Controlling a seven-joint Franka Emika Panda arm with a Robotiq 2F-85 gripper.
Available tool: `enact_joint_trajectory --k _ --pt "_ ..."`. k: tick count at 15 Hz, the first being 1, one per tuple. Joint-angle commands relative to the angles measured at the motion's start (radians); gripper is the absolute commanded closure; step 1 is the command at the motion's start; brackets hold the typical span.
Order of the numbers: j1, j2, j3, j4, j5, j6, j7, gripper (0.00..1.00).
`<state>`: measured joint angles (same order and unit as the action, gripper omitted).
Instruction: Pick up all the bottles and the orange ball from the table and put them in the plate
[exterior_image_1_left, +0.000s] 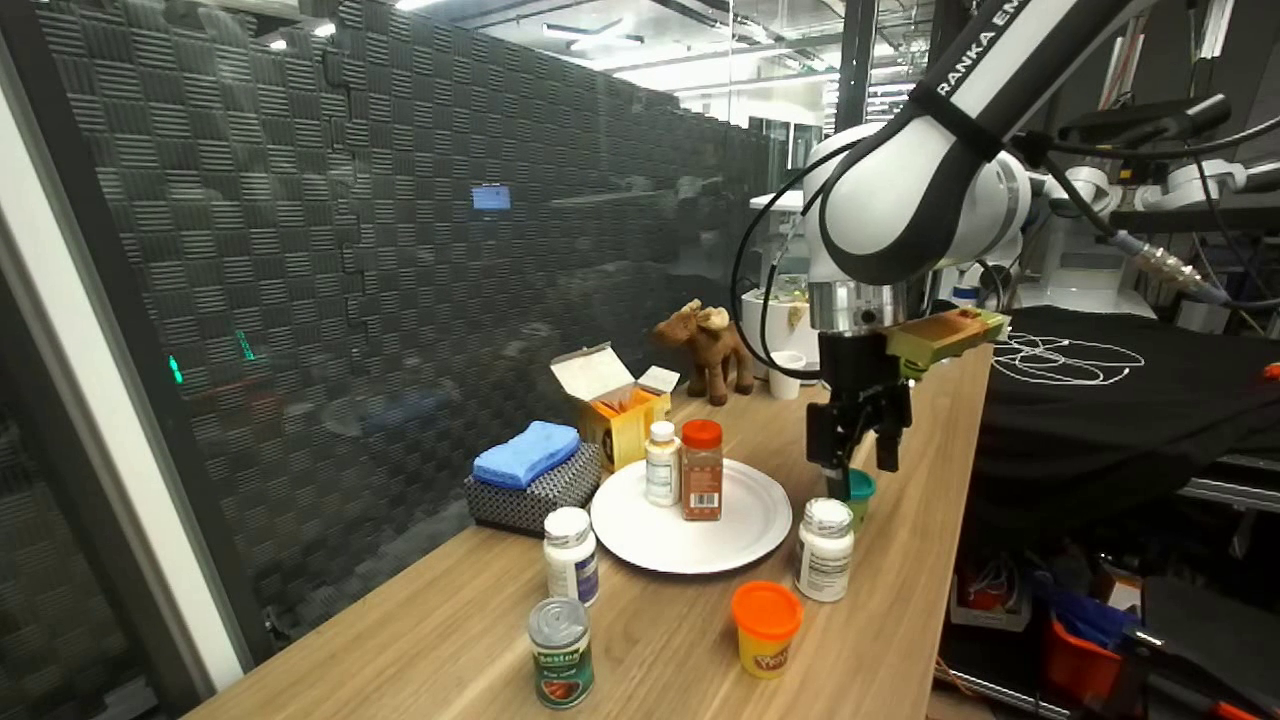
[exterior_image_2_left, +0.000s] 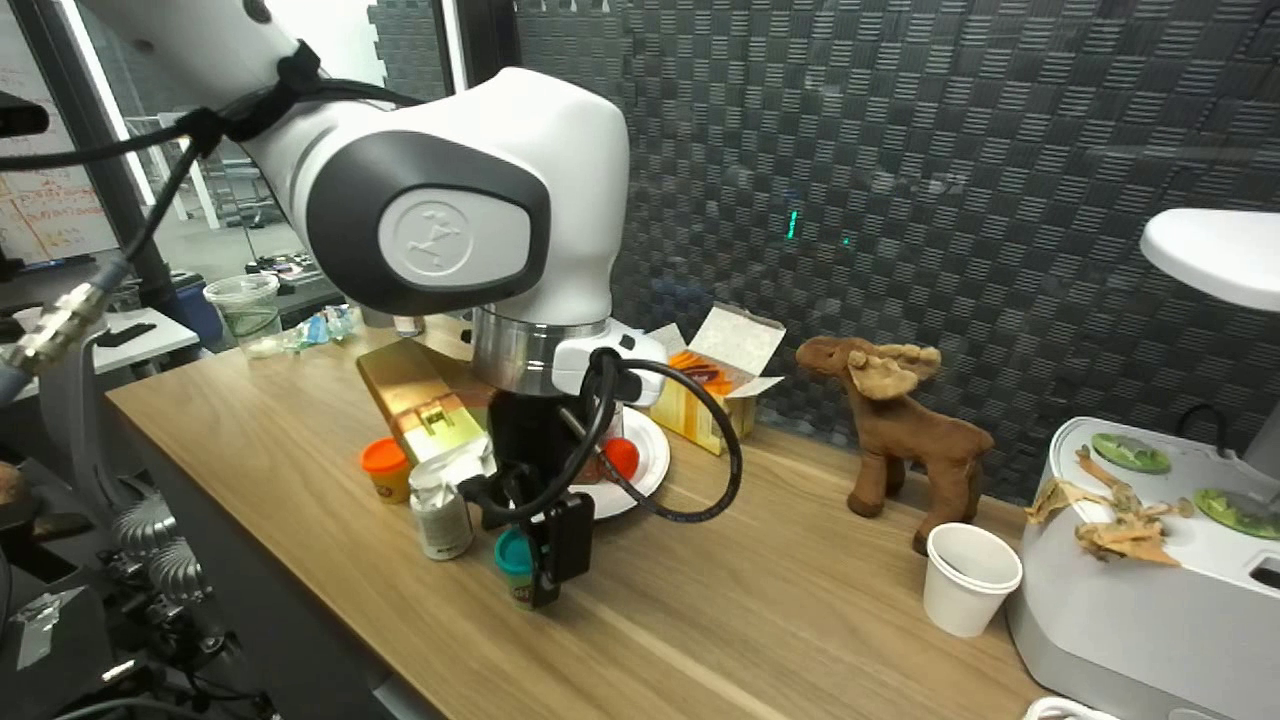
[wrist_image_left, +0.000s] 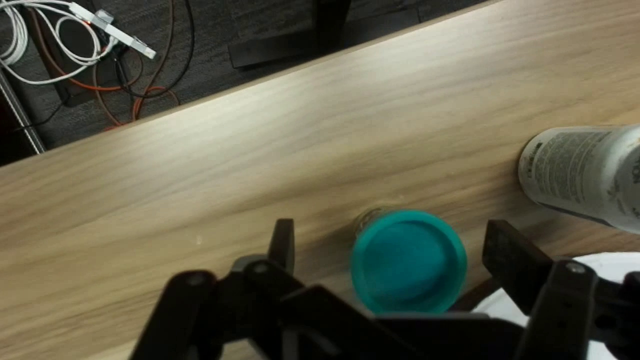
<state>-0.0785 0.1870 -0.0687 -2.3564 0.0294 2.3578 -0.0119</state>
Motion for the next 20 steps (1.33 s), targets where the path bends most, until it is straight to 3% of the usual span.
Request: enact_joint_trajectory --k 1,2,7,8,16,20 --pt "-0.001 0.003 0.007 0.014 0.020 -0.021 -0.012 0.30" --pt "0.000 0.004 0.008 0.015 0.017 -0.018 -0.012 0.31" --pt "0.006 0.002 0.015 0.022 0.009 0.005 -0.011 0.70" --pt "0.007 -0.001 0.015 0.023 0.005 0.010 -0.011 0.73" --pt "0.024 -0.070 0.019 0.066 -0.039 0.034 -0.013 0.73" --pt "0.030 -0.027 0.043 0.133 0.003 0.026 -0.070 0.73"
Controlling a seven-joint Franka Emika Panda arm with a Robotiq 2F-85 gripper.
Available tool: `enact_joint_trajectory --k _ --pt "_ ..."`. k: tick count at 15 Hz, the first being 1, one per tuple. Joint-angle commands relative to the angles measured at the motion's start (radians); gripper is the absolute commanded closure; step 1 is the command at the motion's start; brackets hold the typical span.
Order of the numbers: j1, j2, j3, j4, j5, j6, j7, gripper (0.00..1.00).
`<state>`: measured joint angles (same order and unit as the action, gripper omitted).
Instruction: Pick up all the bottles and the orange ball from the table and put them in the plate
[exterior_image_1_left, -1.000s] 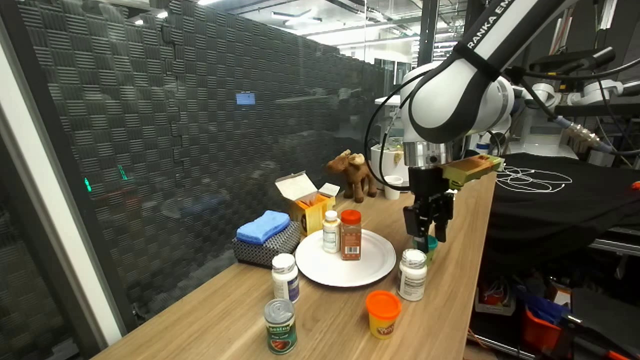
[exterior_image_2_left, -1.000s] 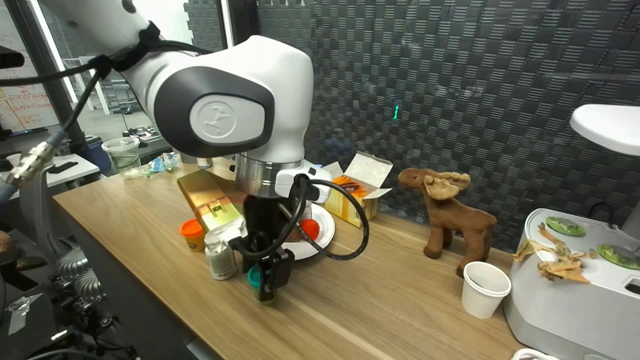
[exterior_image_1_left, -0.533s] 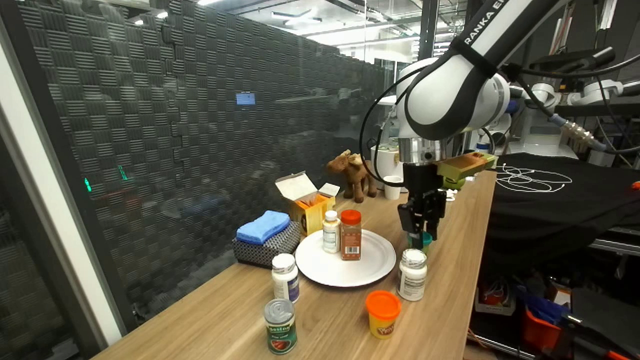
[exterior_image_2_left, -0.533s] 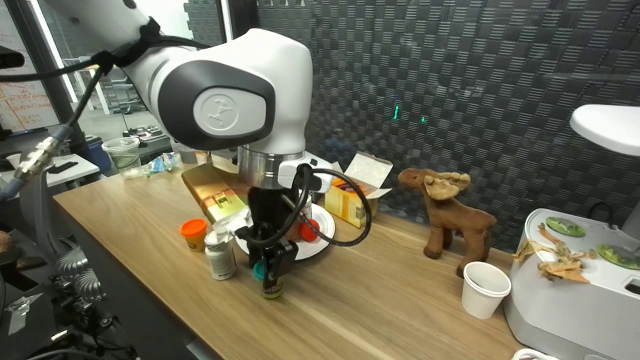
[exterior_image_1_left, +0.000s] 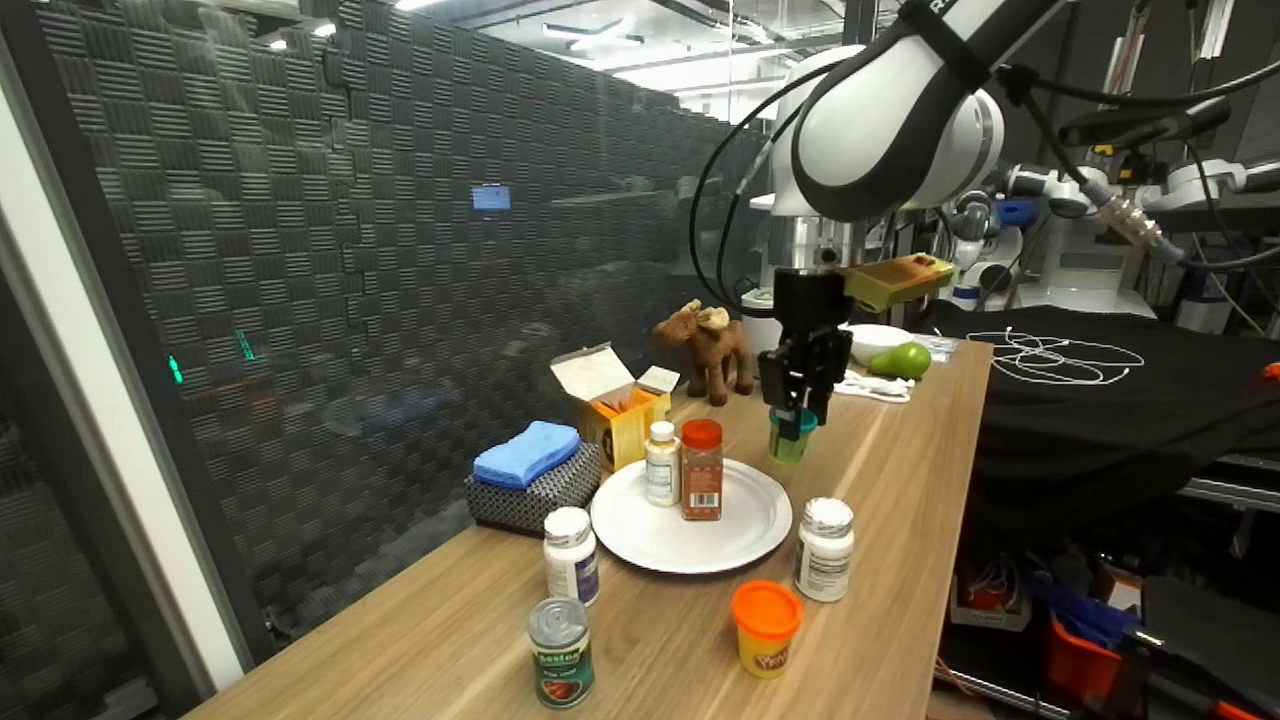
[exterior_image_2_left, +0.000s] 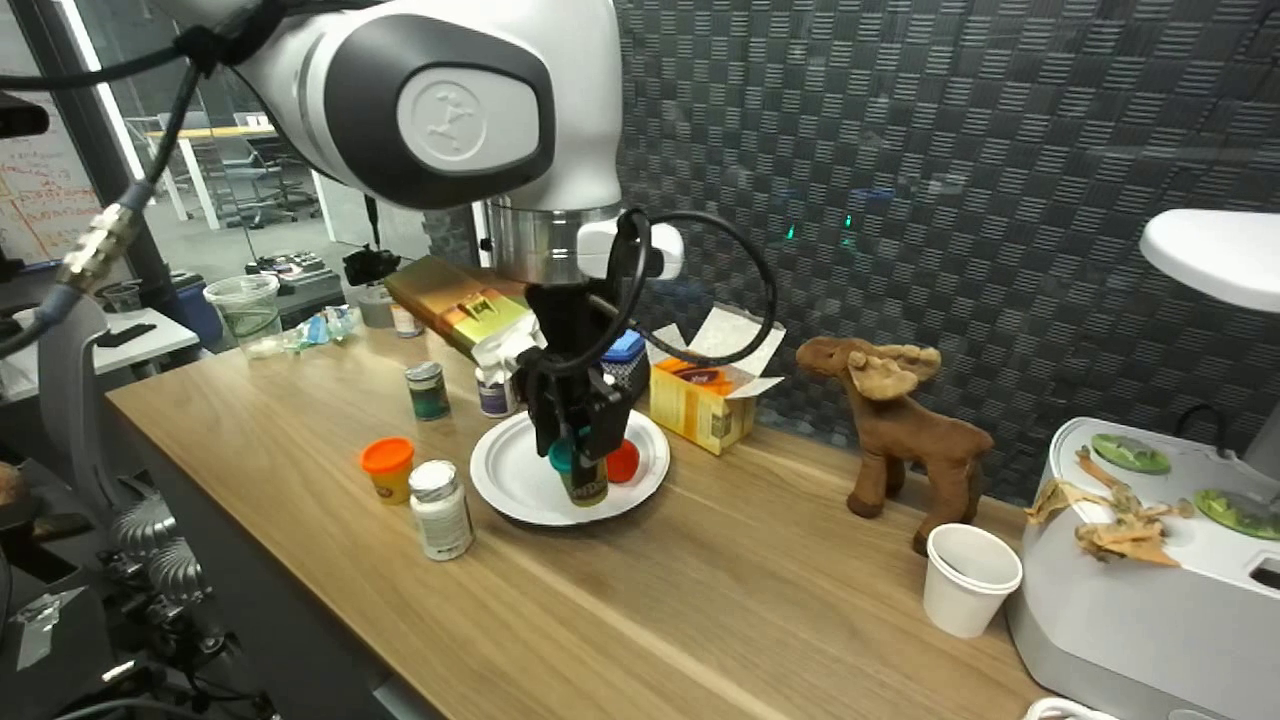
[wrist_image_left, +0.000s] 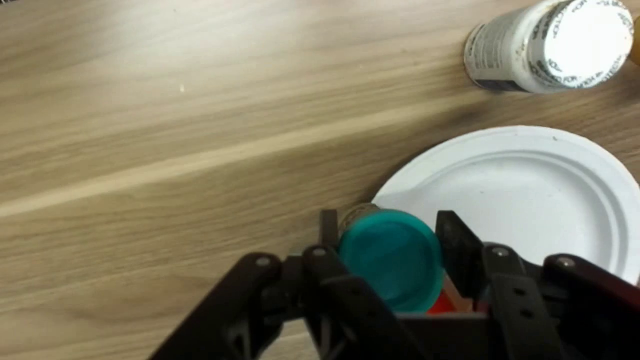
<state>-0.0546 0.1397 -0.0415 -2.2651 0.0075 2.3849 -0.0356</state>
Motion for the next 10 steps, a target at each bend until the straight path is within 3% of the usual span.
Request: enact_joint_trajectory --k 1,10 --pt "0.007 0.035 0.022 0.052 0.033 0.003 -0.056 0.73" --pt "-0.012 0.137 0.075 0.091 0.076 0.029 -0.228 0.73"
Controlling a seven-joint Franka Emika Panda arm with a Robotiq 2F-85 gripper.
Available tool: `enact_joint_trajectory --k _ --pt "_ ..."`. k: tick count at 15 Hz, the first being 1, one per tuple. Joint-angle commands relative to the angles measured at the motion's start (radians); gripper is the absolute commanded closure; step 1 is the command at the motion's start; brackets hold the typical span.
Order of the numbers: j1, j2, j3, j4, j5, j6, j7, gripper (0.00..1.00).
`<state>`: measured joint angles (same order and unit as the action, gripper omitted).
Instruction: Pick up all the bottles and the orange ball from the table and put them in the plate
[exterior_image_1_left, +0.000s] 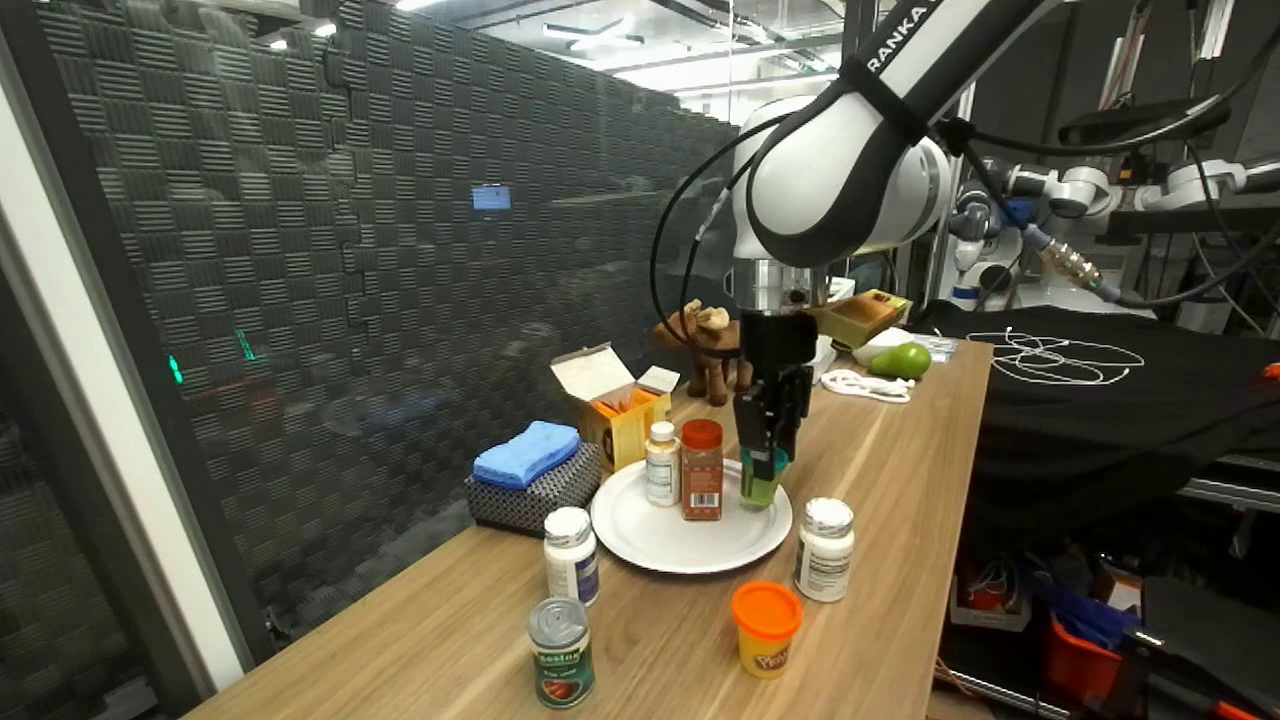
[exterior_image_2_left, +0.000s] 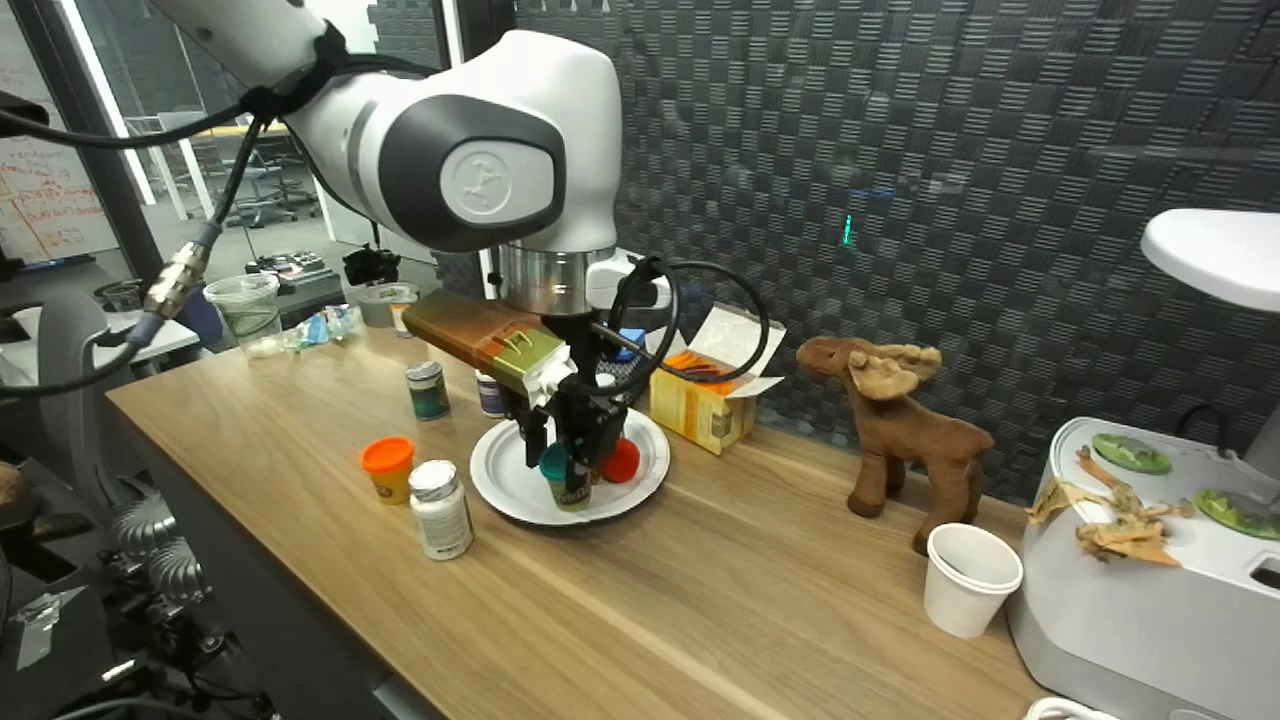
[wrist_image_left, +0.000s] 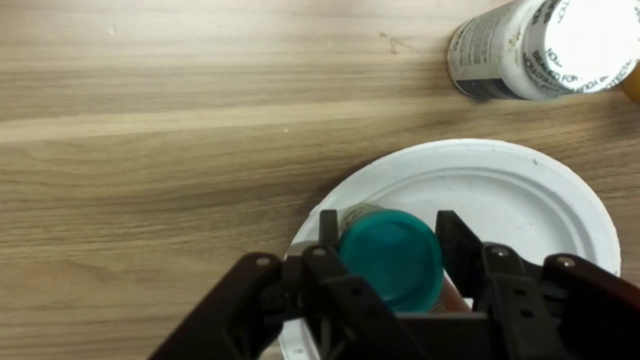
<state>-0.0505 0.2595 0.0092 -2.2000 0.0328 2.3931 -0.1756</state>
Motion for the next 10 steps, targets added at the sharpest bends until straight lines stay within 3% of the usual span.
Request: enact_joint_trajectory --k 1,4,10 --pt "-0.020 0.020 0.032 0.028 0.068 0.030 -0.114 0.73" --pt "-0.024 0.026 0.049 0.025 0.093 0.047 -0.182 0.73" --pt "-0.018 0.045 0.043 0.022 0.039 0.117 -0.239 0.73"
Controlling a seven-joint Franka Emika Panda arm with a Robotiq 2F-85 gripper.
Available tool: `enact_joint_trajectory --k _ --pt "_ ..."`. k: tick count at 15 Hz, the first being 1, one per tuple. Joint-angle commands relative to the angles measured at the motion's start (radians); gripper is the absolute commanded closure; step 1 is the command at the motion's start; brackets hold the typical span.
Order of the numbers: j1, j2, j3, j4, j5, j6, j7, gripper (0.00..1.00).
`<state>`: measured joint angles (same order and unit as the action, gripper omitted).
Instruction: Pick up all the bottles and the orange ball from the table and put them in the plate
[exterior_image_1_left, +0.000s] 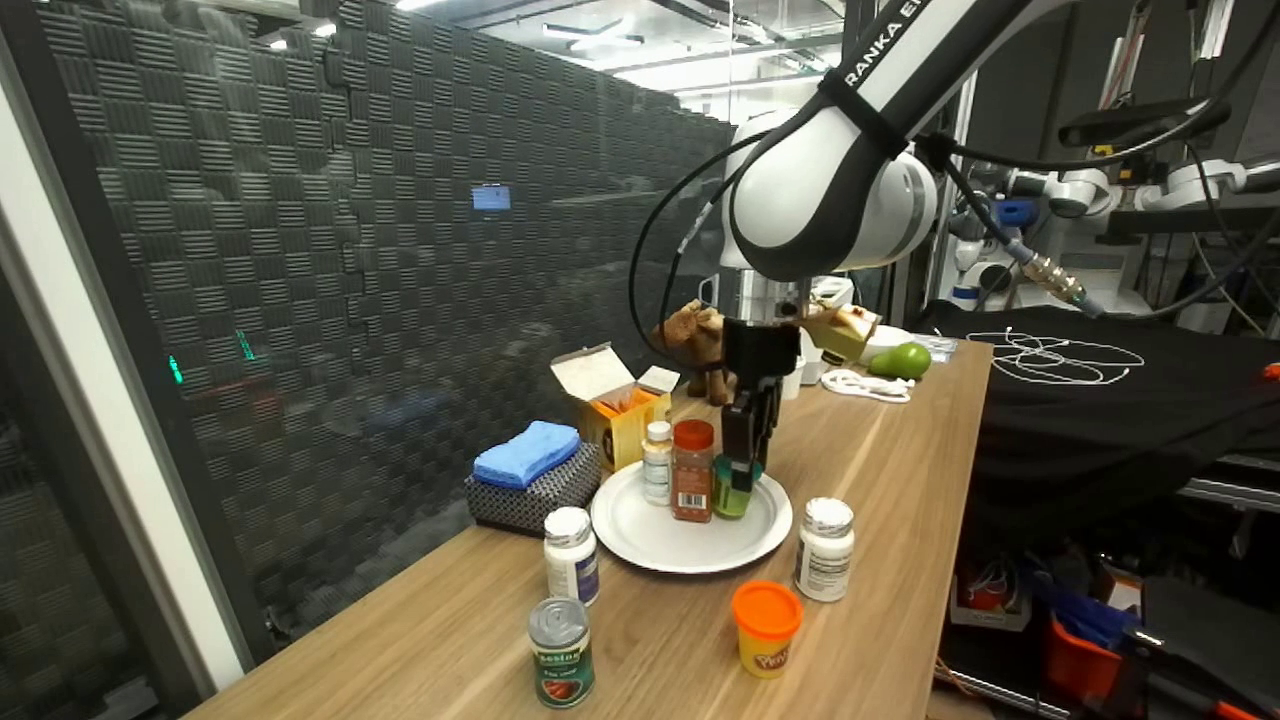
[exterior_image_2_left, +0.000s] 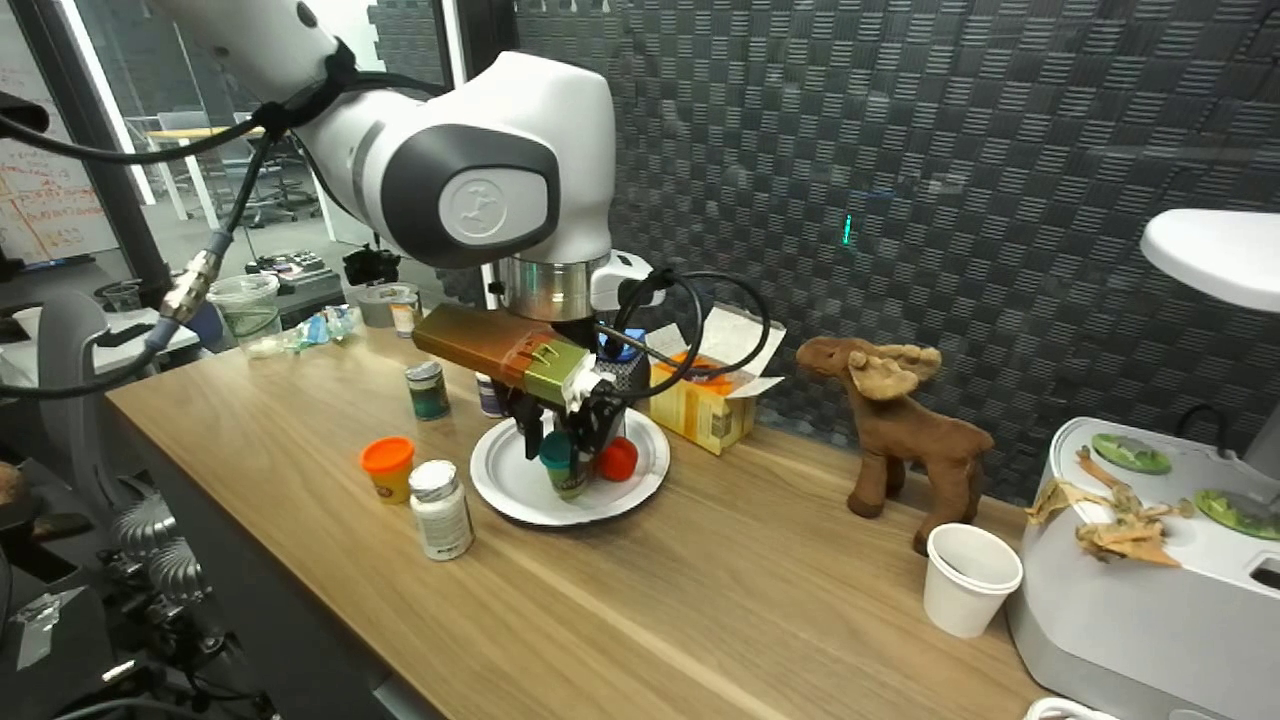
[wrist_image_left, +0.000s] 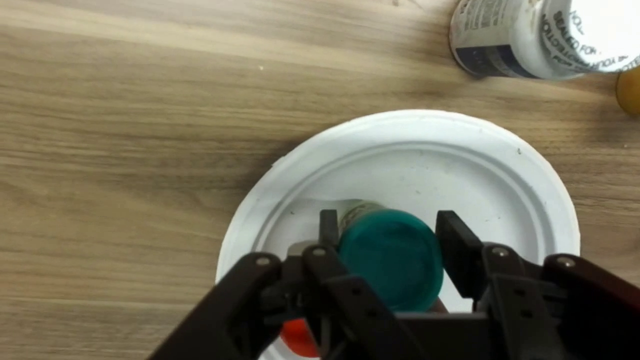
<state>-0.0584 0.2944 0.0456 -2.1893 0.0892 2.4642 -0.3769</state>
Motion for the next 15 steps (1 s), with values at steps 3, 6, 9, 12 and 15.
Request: enact_joint_trajectory --k 3,6,9,12,15 --pt "-0.009 0.022 -0.001 0.014 -0.058 0.085 -0.049 0.73" --pt "-0.012 0.033 -0.007 0.015 -0.107 0.114 -0.053 0.73" --pt "-0.018 0.042 -0.007 0.019 -0.131 0.130 -0.055 0.73" --pt "-0.025 0.047 -0.002 0.023 -0.139 0.131 -0.066 0.73" --pt "-0.031 0.034 0.003 0.024 -0.130 0.111 -0.081 0.16"
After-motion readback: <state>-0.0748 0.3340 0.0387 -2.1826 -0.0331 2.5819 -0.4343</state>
